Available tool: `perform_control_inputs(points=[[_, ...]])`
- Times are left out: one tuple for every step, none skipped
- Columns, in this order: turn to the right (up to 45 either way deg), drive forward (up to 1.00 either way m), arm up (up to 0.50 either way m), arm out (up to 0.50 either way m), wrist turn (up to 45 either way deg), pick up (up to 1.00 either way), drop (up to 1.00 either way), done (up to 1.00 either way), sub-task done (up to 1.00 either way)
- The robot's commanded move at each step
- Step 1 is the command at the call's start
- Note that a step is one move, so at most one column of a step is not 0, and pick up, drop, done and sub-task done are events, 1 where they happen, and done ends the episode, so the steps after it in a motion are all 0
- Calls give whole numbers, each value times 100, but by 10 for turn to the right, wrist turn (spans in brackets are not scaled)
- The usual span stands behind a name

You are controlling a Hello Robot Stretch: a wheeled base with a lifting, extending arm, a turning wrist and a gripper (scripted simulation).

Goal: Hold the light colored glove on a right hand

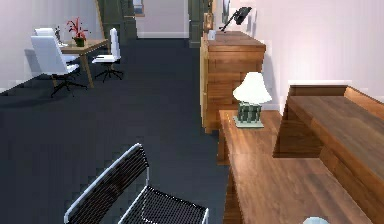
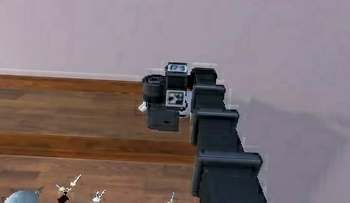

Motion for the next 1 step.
perform_control_inputs(points=[[0,0,0,0,0,0,0,100,0]])
